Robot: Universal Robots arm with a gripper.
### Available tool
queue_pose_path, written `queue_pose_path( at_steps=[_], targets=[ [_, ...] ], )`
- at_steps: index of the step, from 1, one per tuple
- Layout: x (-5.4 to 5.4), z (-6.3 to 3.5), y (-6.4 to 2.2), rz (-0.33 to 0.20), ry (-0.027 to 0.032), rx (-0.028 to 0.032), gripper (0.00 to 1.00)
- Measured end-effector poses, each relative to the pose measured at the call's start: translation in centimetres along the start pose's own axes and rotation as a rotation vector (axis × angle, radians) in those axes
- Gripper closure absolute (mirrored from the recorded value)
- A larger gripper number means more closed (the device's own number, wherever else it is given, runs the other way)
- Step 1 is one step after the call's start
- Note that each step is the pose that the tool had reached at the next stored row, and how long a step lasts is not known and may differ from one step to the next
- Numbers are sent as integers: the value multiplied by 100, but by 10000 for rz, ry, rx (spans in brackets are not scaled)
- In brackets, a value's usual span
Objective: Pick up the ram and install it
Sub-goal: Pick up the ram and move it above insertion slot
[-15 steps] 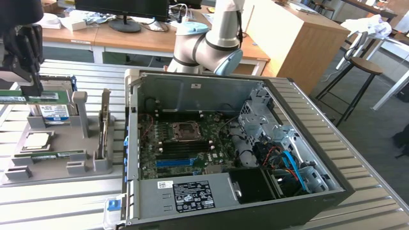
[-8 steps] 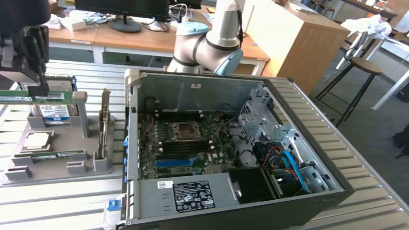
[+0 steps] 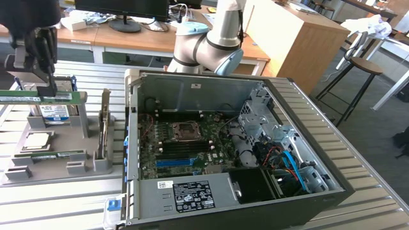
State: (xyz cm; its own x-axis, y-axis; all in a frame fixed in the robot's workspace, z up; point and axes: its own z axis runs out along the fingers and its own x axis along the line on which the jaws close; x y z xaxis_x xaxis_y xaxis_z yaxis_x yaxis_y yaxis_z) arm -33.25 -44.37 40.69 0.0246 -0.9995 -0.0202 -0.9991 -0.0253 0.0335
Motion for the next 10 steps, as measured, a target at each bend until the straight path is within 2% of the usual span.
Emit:
queue_pose_path(
  at_steps=[10],
  targets=[
    [5,-6,-180,0,0,0,89]
  ],
)
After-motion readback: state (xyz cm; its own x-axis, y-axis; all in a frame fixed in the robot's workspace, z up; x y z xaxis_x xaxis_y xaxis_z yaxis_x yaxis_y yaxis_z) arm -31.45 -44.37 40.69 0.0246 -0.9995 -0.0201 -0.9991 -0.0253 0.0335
